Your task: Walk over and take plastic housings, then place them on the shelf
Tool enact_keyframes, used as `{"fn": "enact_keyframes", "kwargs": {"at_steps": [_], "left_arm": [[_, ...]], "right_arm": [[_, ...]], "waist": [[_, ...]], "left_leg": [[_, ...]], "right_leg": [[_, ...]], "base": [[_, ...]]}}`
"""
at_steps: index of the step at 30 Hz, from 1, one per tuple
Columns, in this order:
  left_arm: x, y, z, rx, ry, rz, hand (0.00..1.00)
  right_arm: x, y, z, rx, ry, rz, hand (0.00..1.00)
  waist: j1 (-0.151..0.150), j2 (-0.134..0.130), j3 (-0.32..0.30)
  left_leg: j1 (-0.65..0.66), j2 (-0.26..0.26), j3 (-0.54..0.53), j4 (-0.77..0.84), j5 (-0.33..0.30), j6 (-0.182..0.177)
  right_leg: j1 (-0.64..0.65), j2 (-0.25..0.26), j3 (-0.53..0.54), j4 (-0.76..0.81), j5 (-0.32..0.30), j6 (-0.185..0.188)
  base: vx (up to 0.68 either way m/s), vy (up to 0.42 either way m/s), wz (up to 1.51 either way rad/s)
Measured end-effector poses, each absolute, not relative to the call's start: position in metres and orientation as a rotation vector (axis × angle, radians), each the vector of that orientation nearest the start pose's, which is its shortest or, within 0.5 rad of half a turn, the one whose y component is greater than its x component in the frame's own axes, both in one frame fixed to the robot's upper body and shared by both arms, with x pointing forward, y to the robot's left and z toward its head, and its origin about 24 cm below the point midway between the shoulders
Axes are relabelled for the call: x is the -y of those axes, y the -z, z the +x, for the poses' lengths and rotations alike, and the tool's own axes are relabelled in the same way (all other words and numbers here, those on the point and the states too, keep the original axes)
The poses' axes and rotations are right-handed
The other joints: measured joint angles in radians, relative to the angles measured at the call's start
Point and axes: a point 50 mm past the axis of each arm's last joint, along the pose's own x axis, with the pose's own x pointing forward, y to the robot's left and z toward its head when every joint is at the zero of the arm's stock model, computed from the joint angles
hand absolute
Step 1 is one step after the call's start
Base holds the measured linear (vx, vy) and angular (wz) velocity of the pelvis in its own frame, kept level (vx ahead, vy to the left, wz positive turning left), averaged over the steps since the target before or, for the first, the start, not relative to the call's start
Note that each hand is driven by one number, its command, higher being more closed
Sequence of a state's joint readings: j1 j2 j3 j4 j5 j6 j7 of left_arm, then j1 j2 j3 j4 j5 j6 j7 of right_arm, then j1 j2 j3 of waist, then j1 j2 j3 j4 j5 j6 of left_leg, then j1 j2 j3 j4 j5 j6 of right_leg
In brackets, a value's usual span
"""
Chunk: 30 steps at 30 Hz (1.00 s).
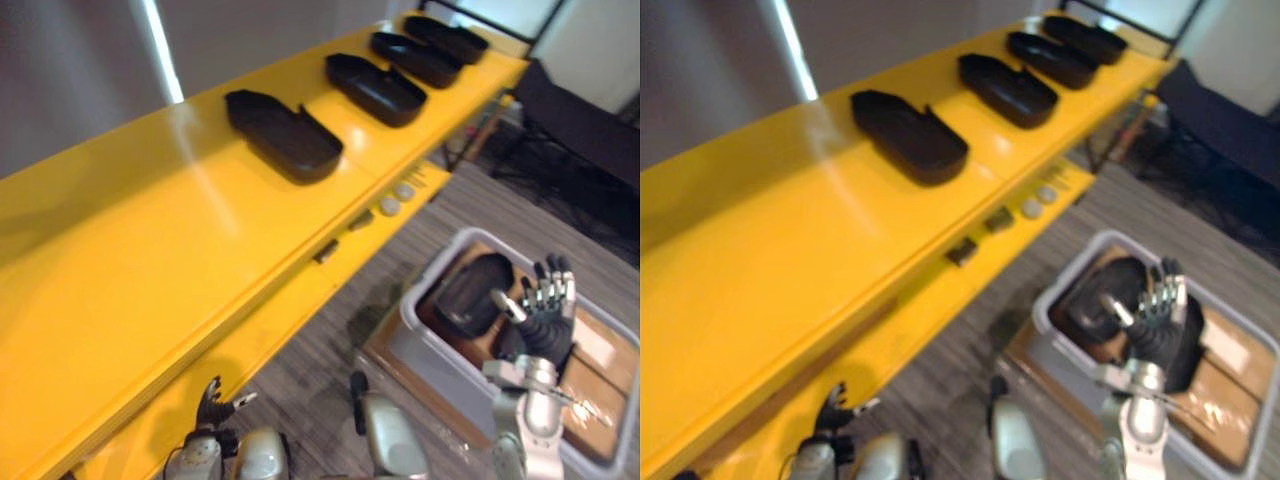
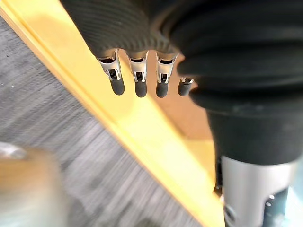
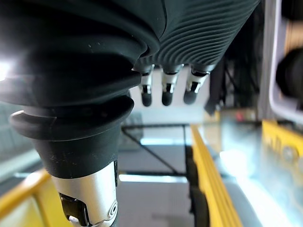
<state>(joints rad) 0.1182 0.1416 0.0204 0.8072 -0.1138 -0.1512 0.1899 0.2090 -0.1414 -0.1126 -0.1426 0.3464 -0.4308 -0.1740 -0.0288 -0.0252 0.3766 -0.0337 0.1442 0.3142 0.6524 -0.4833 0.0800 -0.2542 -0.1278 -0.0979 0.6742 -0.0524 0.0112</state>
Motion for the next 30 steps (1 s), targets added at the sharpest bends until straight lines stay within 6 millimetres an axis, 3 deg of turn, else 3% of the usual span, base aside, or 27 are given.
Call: {"fn": "enact_keyframes", "kwargs": {"at_steps": [2, 4, 7, 9, 11, 13, 14, 16, 17, 20, 23, 27, 30], "left_arm": [[-0.226, 0.126, 0.133, -0.774, -0.377, 0.089, 0.00], [-0.236, 0.135, 0.107, -0.854, -0.426, 0.095, 0.00], [-0.251, 0.142, 0.066, -0.953, -0.548, 0.037, 0.00], [-0.256, 0.144, 0.052, -0.983, -0.596, 0.021, 0.00], [-0.259, 0.144, 0.046, -0.985, -0.618, 0.017, 0.00], [-0.252, 0.145, 0.047, -0.959, -0.641, -0.024, 0.00], [-0.242, 0.147, 0.047, -0.957, -0.653, -0.084, 0.00], [-0.227, 0.151, 0.045, -0.957, -0.633, -0.127, 0.00], [-0.222, 0.150, 0.044, -0.948, -0.626, -0.139, 0.00], [-0.222, 0.148, 0.042, -0.919, -0.617, -0.141, 0.00], [-0.222, 0.144, 0.051, -0.868, -0.616, -0.152, 0.00], [-0.226, 0.139, 0.062, -0.815, -0.620, -0.181, 0.00], [-0.227, 0.137, 0.069, -0.794, -0.605, -0.165, 0.00]], "right_arm": [[0.210, -0.079, 0.211, 0.409, 0.288, 0.200, 0.00], [0.185, -0.093, 0.236, 0.460, 0.187, 0.196, 0.00], [0.169, -0.107, 0.254, 0.486, 0.120, 0.183, 0.00], [0.166, -0.113, 0.260, 0.490, 0.095, 0.168, 0.00], [0.167, -0.116, 0.265, 0.490, 0.088, 0.156, 0.00], [0.174, -0.108, 0.269, 0.430, 0.103, 0.114, 0.00], [0.180, -0.101, 0.266, 0.391, 0.134, 0.102, 0.00], [0.195, -0.086, 0.255, 0.333, 0.229, 0.100, 0.00], [0.206, -0.079, 0.249, 0.309, 0.299, 0.118, 0.00], [0.233, -0.075, 0.238, 0.296, 0.453, 0.177, 0.00], [0.251, -0.067, 0.228, 0.272, 0.533, 0.170, 0.00], [0.247, -0.061, 0.229, 0.256, 0.525, 0.217, 0.00], [0.236, -0.057, 0.243, 0.232, 0.501, 0.316, 0.00]], "waist": [[0.035, -0.002, -0.002], [0.077, -0.012, -0.009], [0.117, -0.028, -0.021], [0.139, -0.042, -0.029], [0.154, -0.050, -0.031], [0.153, -0.020, -0.021], [0.151, 0.000, -0.016], [0.146, 0.002, -0.014], [0.146, -0.011, -0.011], [0.126, -0.034, -0.003], [0.118, -0.030, 0.000], [0.121, -0.034, 0.002], [0.135, -0.039, 0.013]], "left_leg": [[0.003, 0.011, 0.079, -0.080, 0.063, 0.009], [-0.004, 0.030, 0.178, -0.176, 0.141, 0.001], [-0.077, 0.076, 0.270, -0.191, 0.191, -0.028], [-0.141, 0.118, 0.300, -0.143, 0.206, -0.041], [-0.221, 0.147, 0.257, -0.054, 0.210, -0.046], [-0.284, 0.160, 0.115, 0.004, 0.231, -0.081], [-0.291, 0.159, 0.030, -0.021, 0.253, -0.119], [-0.263, 0.136, -0.068, -0.101, 0.286, -0.173], [-0.242, 0.120, -0.088, -0.150, 0.305, -0.193], [-0.224, 0.085, -0.119, -0.225, 0.329, -0.217], [-0.224, 0.066, -0.148, -0.234, 0.339, -0.207], [-0.250, 0.028, -0.214, -0.238, 0.341, -0.200], [-0.281, 0.005, -0.269, -0.200, 0.322, -0.186]], "right_leg": [[0.057, -0.073, -0.089, 0.082, -0.081, -0.017], [0.163, -0.143, -0.160, 0.066, -0.117, -0.010], [0.273, -0.178, -0.186, -0.087, -0.116, 0.002], [0.301, -0.178, -0.226, -0.225, -0.098, 0.026], [0.304, -0.171, -0.253, -0.370, -0.024, 0.054], [0.331, -0.121, -0.247, -0.477, -0.069, 0.188], [0.334, -0.088, -0.228, -0.514, -0.058, 0.202], [0.305, -0.069, -0.194, -0.508, -0.051, 0.187], [0.277, -0.070, -0.169, -0.499, -0.069, 0.168], [0.237, -0.076, -0.153, -0.489, -0.070, 0.162], [0.235, -0.078, -0.154, -0.502, -0.047, 0.161], [0.241, -0.085, -0.186, -0.516, -0.031, 0.173], [0.276, -0.091, -0.237, -0.529, -0.026, 0.179]], "base": [[-0.26, 0.082, -1.29], [-0.23, -0.005, -1.36], [-0.23, -0.136, -1.23], [-0.20, -0.242, -1.00], [-0.25, -0.349, -0.77], [-0.25, -0.359, -0.73], [-0.22, -0.284, -0.75], [-0.21, -0.158, -0.65], [-0.18, -0.100, -0.57], [-0.12, -0.070, -0.32], [-0.02, -0.011, -0.07], [0.07, -0.001, 0.20], [0.08, 0.045, 0.44]]}}
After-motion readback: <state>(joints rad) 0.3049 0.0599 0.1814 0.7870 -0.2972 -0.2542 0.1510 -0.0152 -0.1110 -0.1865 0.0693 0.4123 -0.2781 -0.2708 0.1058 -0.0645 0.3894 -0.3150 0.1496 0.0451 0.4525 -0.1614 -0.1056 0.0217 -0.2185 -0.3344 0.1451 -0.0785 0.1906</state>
